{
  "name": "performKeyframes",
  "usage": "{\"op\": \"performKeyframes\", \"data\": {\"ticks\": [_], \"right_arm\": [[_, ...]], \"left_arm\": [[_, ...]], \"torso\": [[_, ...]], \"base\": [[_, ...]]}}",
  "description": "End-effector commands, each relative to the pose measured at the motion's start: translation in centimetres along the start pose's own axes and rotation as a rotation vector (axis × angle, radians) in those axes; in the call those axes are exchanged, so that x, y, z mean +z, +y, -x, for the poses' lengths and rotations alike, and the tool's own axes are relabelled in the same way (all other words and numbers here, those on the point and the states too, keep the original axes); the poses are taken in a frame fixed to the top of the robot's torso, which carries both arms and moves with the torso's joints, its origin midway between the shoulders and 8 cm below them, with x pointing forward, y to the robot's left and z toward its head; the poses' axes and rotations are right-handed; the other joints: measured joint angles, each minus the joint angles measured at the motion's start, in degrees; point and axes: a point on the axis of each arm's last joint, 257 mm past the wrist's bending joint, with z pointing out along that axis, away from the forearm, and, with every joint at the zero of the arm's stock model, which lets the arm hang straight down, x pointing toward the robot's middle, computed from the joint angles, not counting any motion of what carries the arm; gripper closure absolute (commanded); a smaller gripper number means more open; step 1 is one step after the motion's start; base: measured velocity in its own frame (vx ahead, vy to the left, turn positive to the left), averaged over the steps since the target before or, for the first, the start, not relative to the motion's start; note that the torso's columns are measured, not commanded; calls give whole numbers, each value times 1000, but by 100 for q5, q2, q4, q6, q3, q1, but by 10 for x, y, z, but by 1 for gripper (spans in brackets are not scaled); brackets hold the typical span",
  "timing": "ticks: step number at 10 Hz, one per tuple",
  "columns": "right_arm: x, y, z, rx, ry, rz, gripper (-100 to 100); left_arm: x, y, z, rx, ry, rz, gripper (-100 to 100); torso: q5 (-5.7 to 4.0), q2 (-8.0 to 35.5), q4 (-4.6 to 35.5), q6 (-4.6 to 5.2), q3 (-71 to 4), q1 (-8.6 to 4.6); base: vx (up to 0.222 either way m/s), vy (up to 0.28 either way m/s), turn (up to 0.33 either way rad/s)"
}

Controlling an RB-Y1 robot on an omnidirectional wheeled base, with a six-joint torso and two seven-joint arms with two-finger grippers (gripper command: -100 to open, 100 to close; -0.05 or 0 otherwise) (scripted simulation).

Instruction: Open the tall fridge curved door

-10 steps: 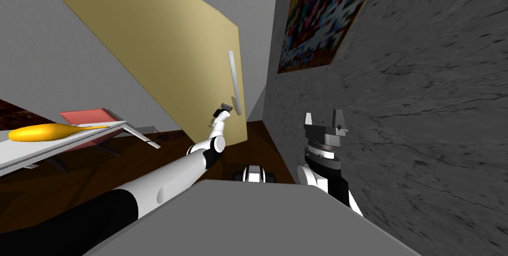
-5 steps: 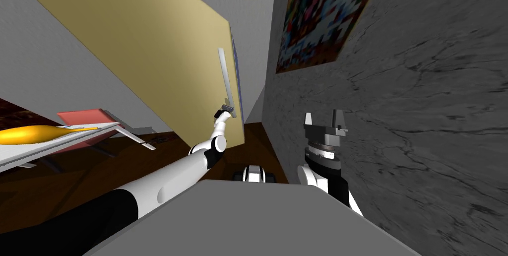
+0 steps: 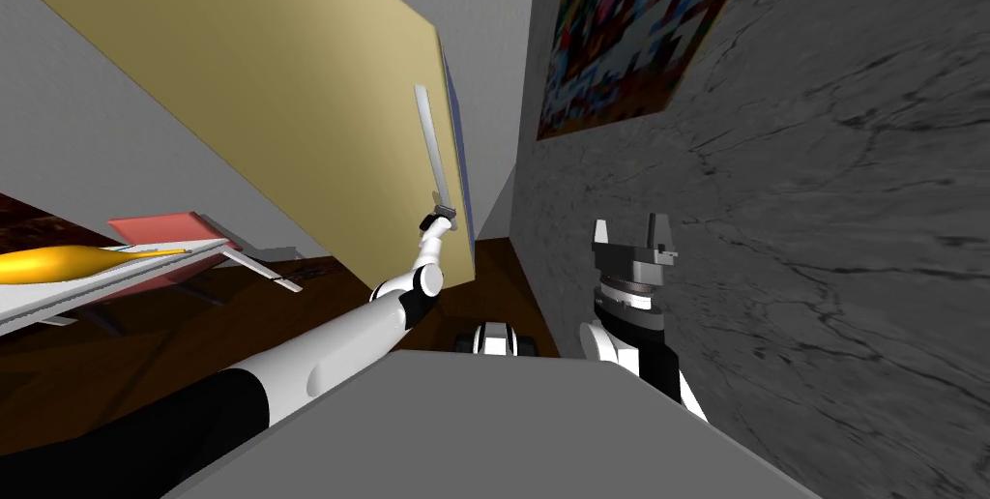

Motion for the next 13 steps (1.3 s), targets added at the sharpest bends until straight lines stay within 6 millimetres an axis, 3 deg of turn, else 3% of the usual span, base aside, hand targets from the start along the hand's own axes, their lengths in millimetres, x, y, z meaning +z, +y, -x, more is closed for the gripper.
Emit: {"op": "performKeyframes", "data": {"ticks": [1,2,5,6,8,11,13], "right_arm": [[0,0,0,0,0,0,0],[0,0,0,0,0,0,0],[0,0,0,0,0,0,0],[0,0,0,0,0,0,0],[0,0,0,0,0,0,0],[0,0,0,0,0,0,0],[0,0,0,0,0,0,0]], "left_arm": [[-3,24,-10,7,15,39,100],[-3,24,-10,7,15,39,100],[-9,67,-35,11,52,109,100],[-9,67,-35,11,52,109,100],[-15,95,-51,12,78,156,100],[-19,109,-60,13,91,179,100],[-27,136,-77,15,117,226,100]], "torso": [[1,-10,3,-11,-3,-3],[4,-4,-1,-13,-2,5],[3,-23,3,-34,-14,11],[3,-5,6,-35,-1,6],[-6,-56,10,-34,-30,-11],[-9,-35,15,-16,-18,-21],[-8,-34,16,-21,-19,-10]], "base": [[-286,184,-88],[-240,166,-80],[-313,231,-116],[-305,189,-65],[-278,174,-85],[-230,174,-62],[-288,188,-86]]}}
